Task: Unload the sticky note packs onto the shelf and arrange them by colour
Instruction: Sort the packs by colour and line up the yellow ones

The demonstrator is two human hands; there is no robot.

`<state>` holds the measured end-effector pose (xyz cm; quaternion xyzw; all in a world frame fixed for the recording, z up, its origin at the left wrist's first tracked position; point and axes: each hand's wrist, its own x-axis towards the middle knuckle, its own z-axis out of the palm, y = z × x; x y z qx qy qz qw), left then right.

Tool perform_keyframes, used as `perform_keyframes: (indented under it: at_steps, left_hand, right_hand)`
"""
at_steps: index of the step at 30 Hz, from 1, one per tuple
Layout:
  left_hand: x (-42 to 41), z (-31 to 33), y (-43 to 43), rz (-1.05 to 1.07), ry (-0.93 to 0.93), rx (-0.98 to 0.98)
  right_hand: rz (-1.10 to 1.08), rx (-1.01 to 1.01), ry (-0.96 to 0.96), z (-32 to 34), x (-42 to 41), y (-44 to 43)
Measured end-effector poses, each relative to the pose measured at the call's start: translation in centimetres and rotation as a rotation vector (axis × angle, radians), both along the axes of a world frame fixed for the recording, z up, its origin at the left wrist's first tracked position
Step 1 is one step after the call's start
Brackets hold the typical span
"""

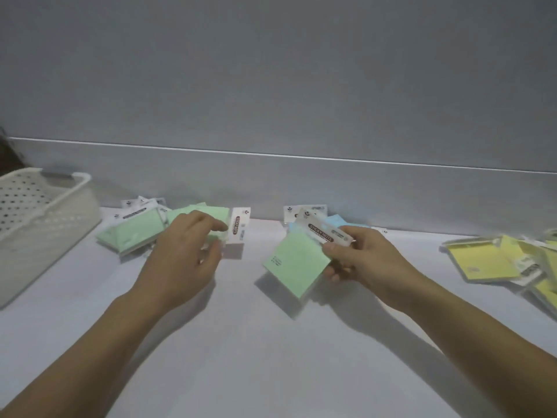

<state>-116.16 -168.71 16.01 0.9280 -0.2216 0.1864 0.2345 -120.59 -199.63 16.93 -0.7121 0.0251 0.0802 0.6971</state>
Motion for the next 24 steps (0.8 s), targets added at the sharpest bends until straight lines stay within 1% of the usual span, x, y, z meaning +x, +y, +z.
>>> perform_keyframes:
  at_steps: [2, 6, 10, 12, 14, 16, 19, 21, 24]
  left_hand:
    - [-0.9, -0.5, 2.5, 0.095, 0.016, 0.006]
    - [-3.3, -2.1, 6.1, 0.252, 0.064, -0.053]
    - [-4.5, -3.7, 7.5, 0.256, 0.111, -0.066]
    - [-4.4, -3.8, 7.4, 0.258, 0.105, -0.080]
    - [-4.4, -3.9, 7.0, 0.259, 0.086, -0.082]
    - [-4.4, -4.0, 6.7, 0.251, 0.071, -0.059]
    - [-4.6, -3.9, 6.7, 0.244, 0.055, -0.030]
    - [-4.9, -3.8, 6.7, 0.220, 0.047, -0.004]
    - [-5.0, -3.4, 6.1, 0.140, 0.037, 0.039]
  right_hand:
    - [0.046, 0.032, -0.008, 0.7, 2.1, 3.4]
    - [0.090, 0.099, 0.003, 1.9, 6.2, 9.7]
    - [0.118, 0.145, 0.065, 2.0, 9.3, 14.5]
    - [0.132, 0.126, 0.088, 1.9, 10.3, 16.4]
    - [0.085, 0.097, 0.064, 1.6, 11.2, 17.9]
    - [-0.005, -0.006, -0.014, 1.0, 11.8, 19.1]
    - [-0.102, -0.319, -0.197, 0.3, 11.7, 19.8]
    - [-0.128, -0.479, -0.300, 0.1, 11.2, 19.4]
    - [-0.143, -0.524, -0.428, -0.1, 9.8, 17.2]
